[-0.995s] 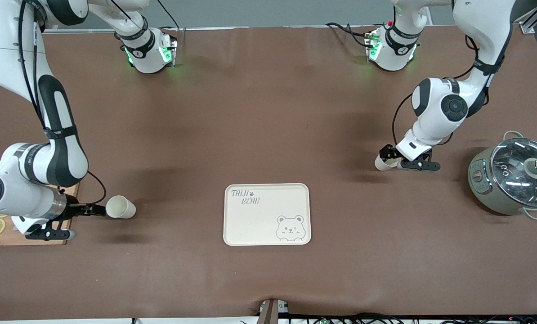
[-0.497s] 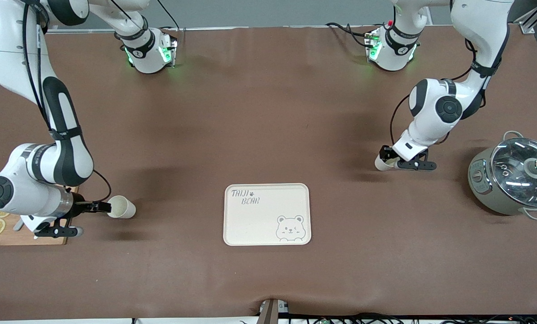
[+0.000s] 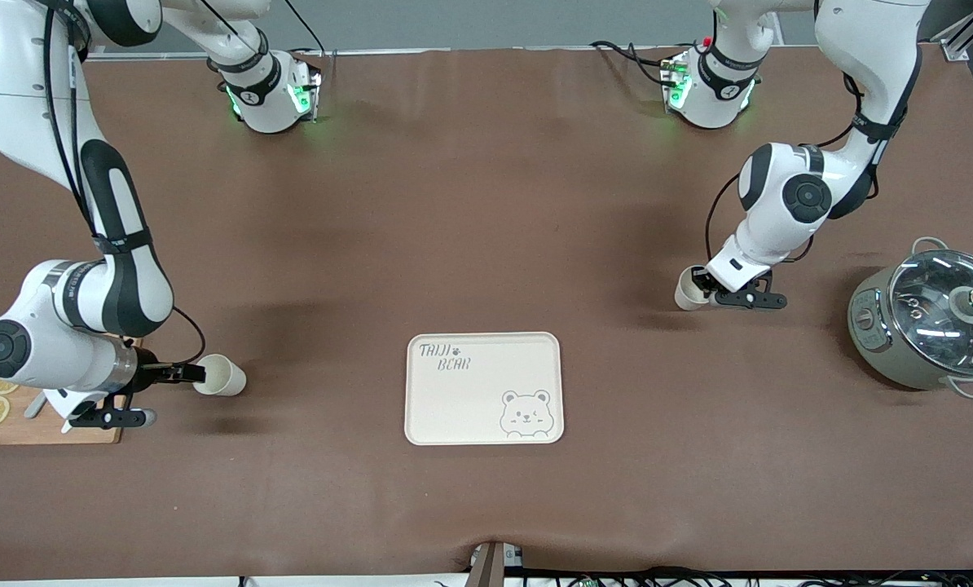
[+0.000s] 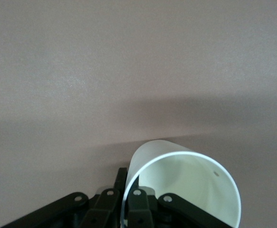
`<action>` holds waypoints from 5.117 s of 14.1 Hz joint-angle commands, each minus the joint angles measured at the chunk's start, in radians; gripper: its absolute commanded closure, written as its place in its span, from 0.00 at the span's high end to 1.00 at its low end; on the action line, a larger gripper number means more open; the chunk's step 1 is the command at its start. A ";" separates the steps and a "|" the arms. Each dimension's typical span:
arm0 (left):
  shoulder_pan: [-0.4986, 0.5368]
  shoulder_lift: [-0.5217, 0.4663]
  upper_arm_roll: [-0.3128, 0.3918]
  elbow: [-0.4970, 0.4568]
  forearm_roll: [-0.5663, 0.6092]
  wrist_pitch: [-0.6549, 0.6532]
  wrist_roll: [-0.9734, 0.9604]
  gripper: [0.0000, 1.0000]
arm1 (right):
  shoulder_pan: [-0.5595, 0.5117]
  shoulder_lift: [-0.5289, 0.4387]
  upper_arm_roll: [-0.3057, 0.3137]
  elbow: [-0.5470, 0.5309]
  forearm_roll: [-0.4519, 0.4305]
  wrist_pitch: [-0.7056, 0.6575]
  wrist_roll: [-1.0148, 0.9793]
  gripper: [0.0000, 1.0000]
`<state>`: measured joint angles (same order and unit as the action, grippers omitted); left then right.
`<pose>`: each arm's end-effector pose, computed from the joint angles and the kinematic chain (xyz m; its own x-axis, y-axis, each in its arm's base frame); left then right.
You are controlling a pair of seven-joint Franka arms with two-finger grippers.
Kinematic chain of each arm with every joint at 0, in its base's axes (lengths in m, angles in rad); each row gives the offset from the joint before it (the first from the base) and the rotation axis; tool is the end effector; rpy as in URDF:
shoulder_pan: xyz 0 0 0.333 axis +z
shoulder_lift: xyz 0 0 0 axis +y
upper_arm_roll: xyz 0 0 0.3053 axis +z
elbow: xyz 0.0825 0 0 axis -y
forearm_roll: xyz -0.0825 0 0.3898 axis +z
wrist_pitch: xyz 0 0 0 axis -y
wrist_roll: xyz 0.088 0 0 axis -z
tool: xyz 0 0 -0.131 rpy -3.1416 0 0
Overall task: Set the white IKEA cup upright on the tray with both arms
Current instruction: 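Carry the cup to the tray with the left gripper while the right lifts, then set the cup upright on the tray and open the left gripper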
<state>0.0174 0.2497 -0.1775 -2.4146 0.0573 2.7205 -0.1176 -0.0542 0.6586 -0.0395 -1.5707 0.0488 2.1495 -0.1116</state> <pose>0.4962 -0.0859 0.1763 0.9945 -0.0864 0.0590 -0.0880 -0.9958 0.0242 0.6857 -0.0586 0.2134 0.9970 -0.0022 -0.0771 -0.0040 -0.9997 -0.0232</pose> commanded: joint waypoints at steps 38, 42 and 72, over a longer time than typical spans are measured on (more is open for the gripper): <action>-0.560 0.616 0.128 1.040 0.019 -0.300 -0.899 0.00 | 0.028 0.004 0.003 -0.071 0.020 0.109 -0.007 0.32; -0.565 0.615 0.128 1.039 0.021 -0.300 -0.901 0.00 | 0.030 0.004 0.003 -0.071 0.020 0.109 -0.004 0.00; -0.125 0.111 0.115 1.028 -0.093 -0.890 -0.151 1.00 | 0.539 0.094 0.001 0.373 0.036 -0.037 1.087 0.00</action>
<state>-0.1490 0.4080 -0.0488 -1.3586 -0.0123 1.8377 -0.3302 0.4687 0.7134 -0.0274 -1.2217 0.0740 2.0876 0.9515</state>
